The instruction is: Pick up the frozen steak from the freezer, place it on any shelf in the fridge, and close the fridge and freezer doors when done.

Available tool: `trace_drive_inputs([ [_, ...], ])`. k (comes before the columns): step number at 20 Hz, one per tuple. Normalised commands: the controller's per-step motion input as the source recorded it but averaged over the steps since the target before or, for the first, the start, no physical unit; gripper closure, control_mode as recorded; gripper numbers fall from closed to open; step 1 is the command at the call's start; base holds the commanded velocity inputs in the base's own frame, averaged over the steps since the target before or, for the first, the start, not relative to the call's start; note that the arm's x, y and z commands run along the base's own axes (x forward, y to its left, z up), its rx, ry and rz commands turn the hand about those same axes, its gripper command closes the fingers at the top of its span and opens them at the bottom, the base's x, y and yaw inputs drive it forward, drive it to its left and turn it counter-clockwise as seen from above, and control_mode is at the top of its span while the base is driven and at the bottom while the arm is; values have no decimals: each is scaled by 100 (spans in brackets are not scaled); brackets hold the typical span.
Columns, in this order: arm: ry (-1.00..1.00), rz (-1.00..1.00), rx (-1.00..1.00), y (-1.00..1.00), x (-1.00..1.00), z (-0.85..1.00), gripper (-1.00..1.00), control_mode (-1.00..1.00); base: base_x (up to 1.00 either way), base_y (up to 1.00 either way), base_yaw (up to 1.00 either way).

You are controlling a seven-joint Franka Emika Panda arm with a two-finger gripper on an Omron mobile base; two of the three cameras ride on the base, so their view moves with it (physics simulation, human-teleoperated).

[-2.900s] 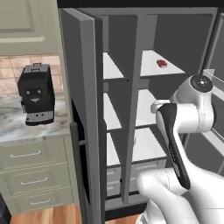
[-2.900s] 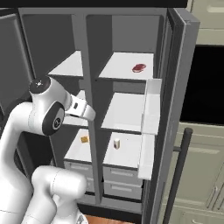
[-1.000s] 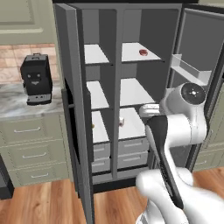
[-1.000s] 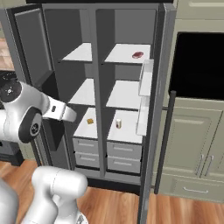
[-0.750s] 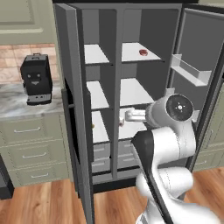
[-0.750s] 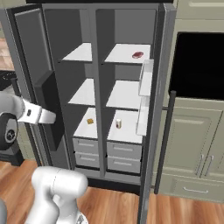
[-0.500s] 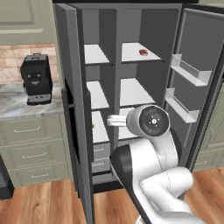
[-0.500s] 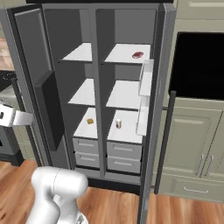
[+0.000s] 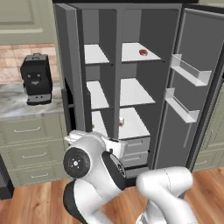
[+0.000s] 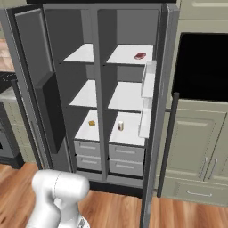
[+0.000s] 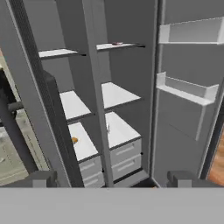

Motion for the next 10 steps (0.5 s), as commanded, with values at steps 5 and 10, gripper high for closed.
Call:
trace_drive_inputs([
  [5, -2, -42, 2, 100, 44, -34, -100, -100, 0, 0, 0],
  [10, 0, -44, 0, 82, 74, -2, -100, -100, 0, 0, 0],
])
